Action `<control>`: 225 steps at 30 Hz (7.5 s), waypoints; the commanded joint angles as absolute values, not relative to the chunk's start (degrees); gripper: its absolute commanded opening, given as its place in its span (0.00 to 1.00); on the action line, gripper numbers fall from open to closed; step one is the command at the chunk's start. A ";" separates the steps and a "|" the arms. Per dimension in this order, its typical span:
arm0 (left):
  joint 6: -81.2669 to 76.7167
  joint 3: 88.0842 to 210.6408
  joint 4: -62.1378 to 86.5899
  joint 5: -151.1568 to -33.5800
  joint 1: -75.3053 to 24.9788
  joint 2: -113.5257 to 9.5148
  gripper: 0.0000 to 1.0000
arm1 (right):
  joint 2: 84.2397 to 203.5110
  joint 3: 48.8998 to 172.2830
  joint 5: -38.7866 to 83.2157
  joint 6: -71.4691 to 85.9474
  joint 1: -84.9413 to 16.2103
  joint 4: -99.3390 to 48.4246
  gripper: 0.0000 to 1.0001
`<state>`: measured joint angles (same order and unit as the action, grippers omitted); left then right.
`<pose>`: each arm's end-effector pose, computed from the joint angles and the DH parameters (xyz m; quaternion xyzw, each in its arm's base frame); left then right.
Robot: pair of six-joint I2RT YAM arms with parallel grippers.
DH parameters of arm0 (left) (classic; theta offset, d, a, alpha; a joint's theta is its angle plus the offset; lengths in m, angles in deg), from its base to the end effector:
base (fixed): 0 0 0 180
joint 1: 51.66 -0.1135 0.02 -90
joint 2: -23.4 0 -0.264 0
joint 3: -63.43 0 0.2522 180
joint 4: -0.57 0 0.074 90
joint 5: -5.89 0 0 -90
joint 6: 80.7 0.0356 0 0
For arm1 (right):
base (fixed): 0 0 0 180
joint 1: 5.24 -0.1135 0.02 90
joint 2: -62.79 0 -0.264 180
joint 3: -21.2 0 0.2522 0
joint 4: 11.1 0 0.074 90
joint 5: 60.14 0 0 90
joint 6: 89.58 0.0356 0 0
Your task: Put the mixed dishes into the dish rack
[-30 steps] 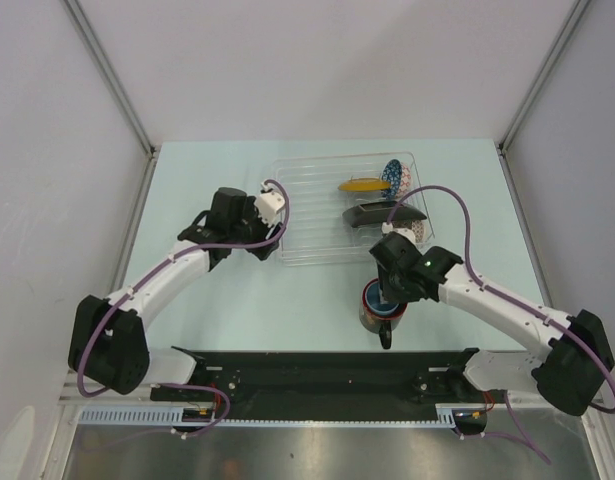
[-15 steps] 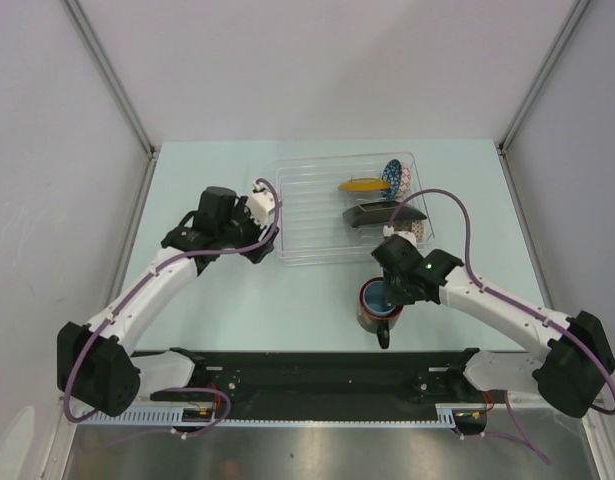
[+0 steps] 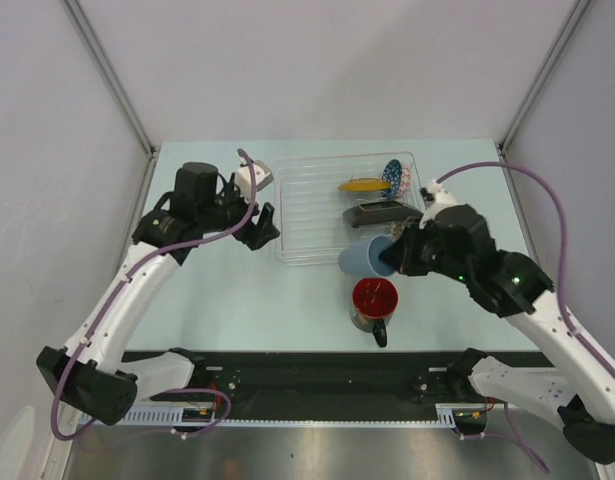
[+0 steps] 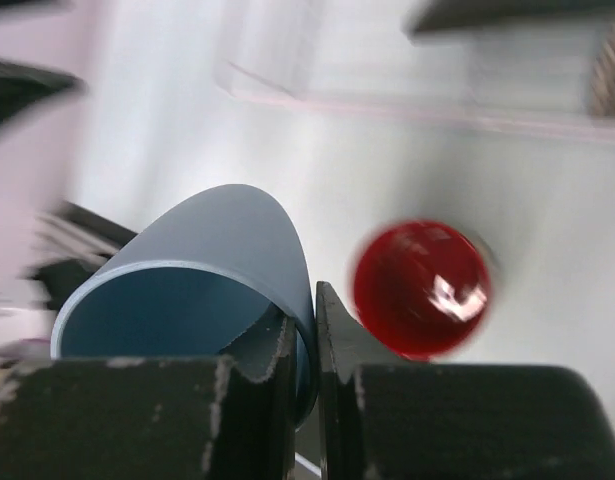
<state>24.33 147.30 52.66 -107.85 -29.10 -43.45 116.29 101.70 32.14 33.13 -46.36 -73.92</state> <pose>0.2204 -0.1071 0.3688 0.3696 0.7915 -0.2118 0.4384 0.1339 0.1150 0.3761 -0.0562 0.8884 0.2593 0.3747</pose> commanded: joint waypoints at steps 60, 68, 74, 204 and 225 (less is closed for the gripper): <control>-50.29 142.93 1.05 -149.59 -40.15 -35.13 0.04 | 148.75 100.26 -2.84 80.14 -46.55 15.48 0.00; -36.52 156.97 16.83 -150.29 -41.29 -38.55 0.00 | 143.40 100.26 -6.61 67.00 -38.14 -6.34 0.26; -19.45 177.37 39.09 -149.15 -42.87 -47.43 0.00 | 135.93 100.26 -9.34 57.04 -26.08 -24.57 0.57; 24.86 160.26 59.85 -96.85 -24.24 -53.16 1.00 | 120.00 95.78 59.64 50.08 -67.63 -93.67 0.50; 25.30 148.65 56.69 -93.51 -24.33 -41.29 1.00 | 126.51 84.88 60.27 49.47 -56.05 -75.32 0.93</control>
<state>25.36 149.14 59.21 -94.35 -24.51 -43.73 126.15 86.03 62.24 51.41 -58.76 -83.86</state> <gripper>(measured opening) 0.996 0.938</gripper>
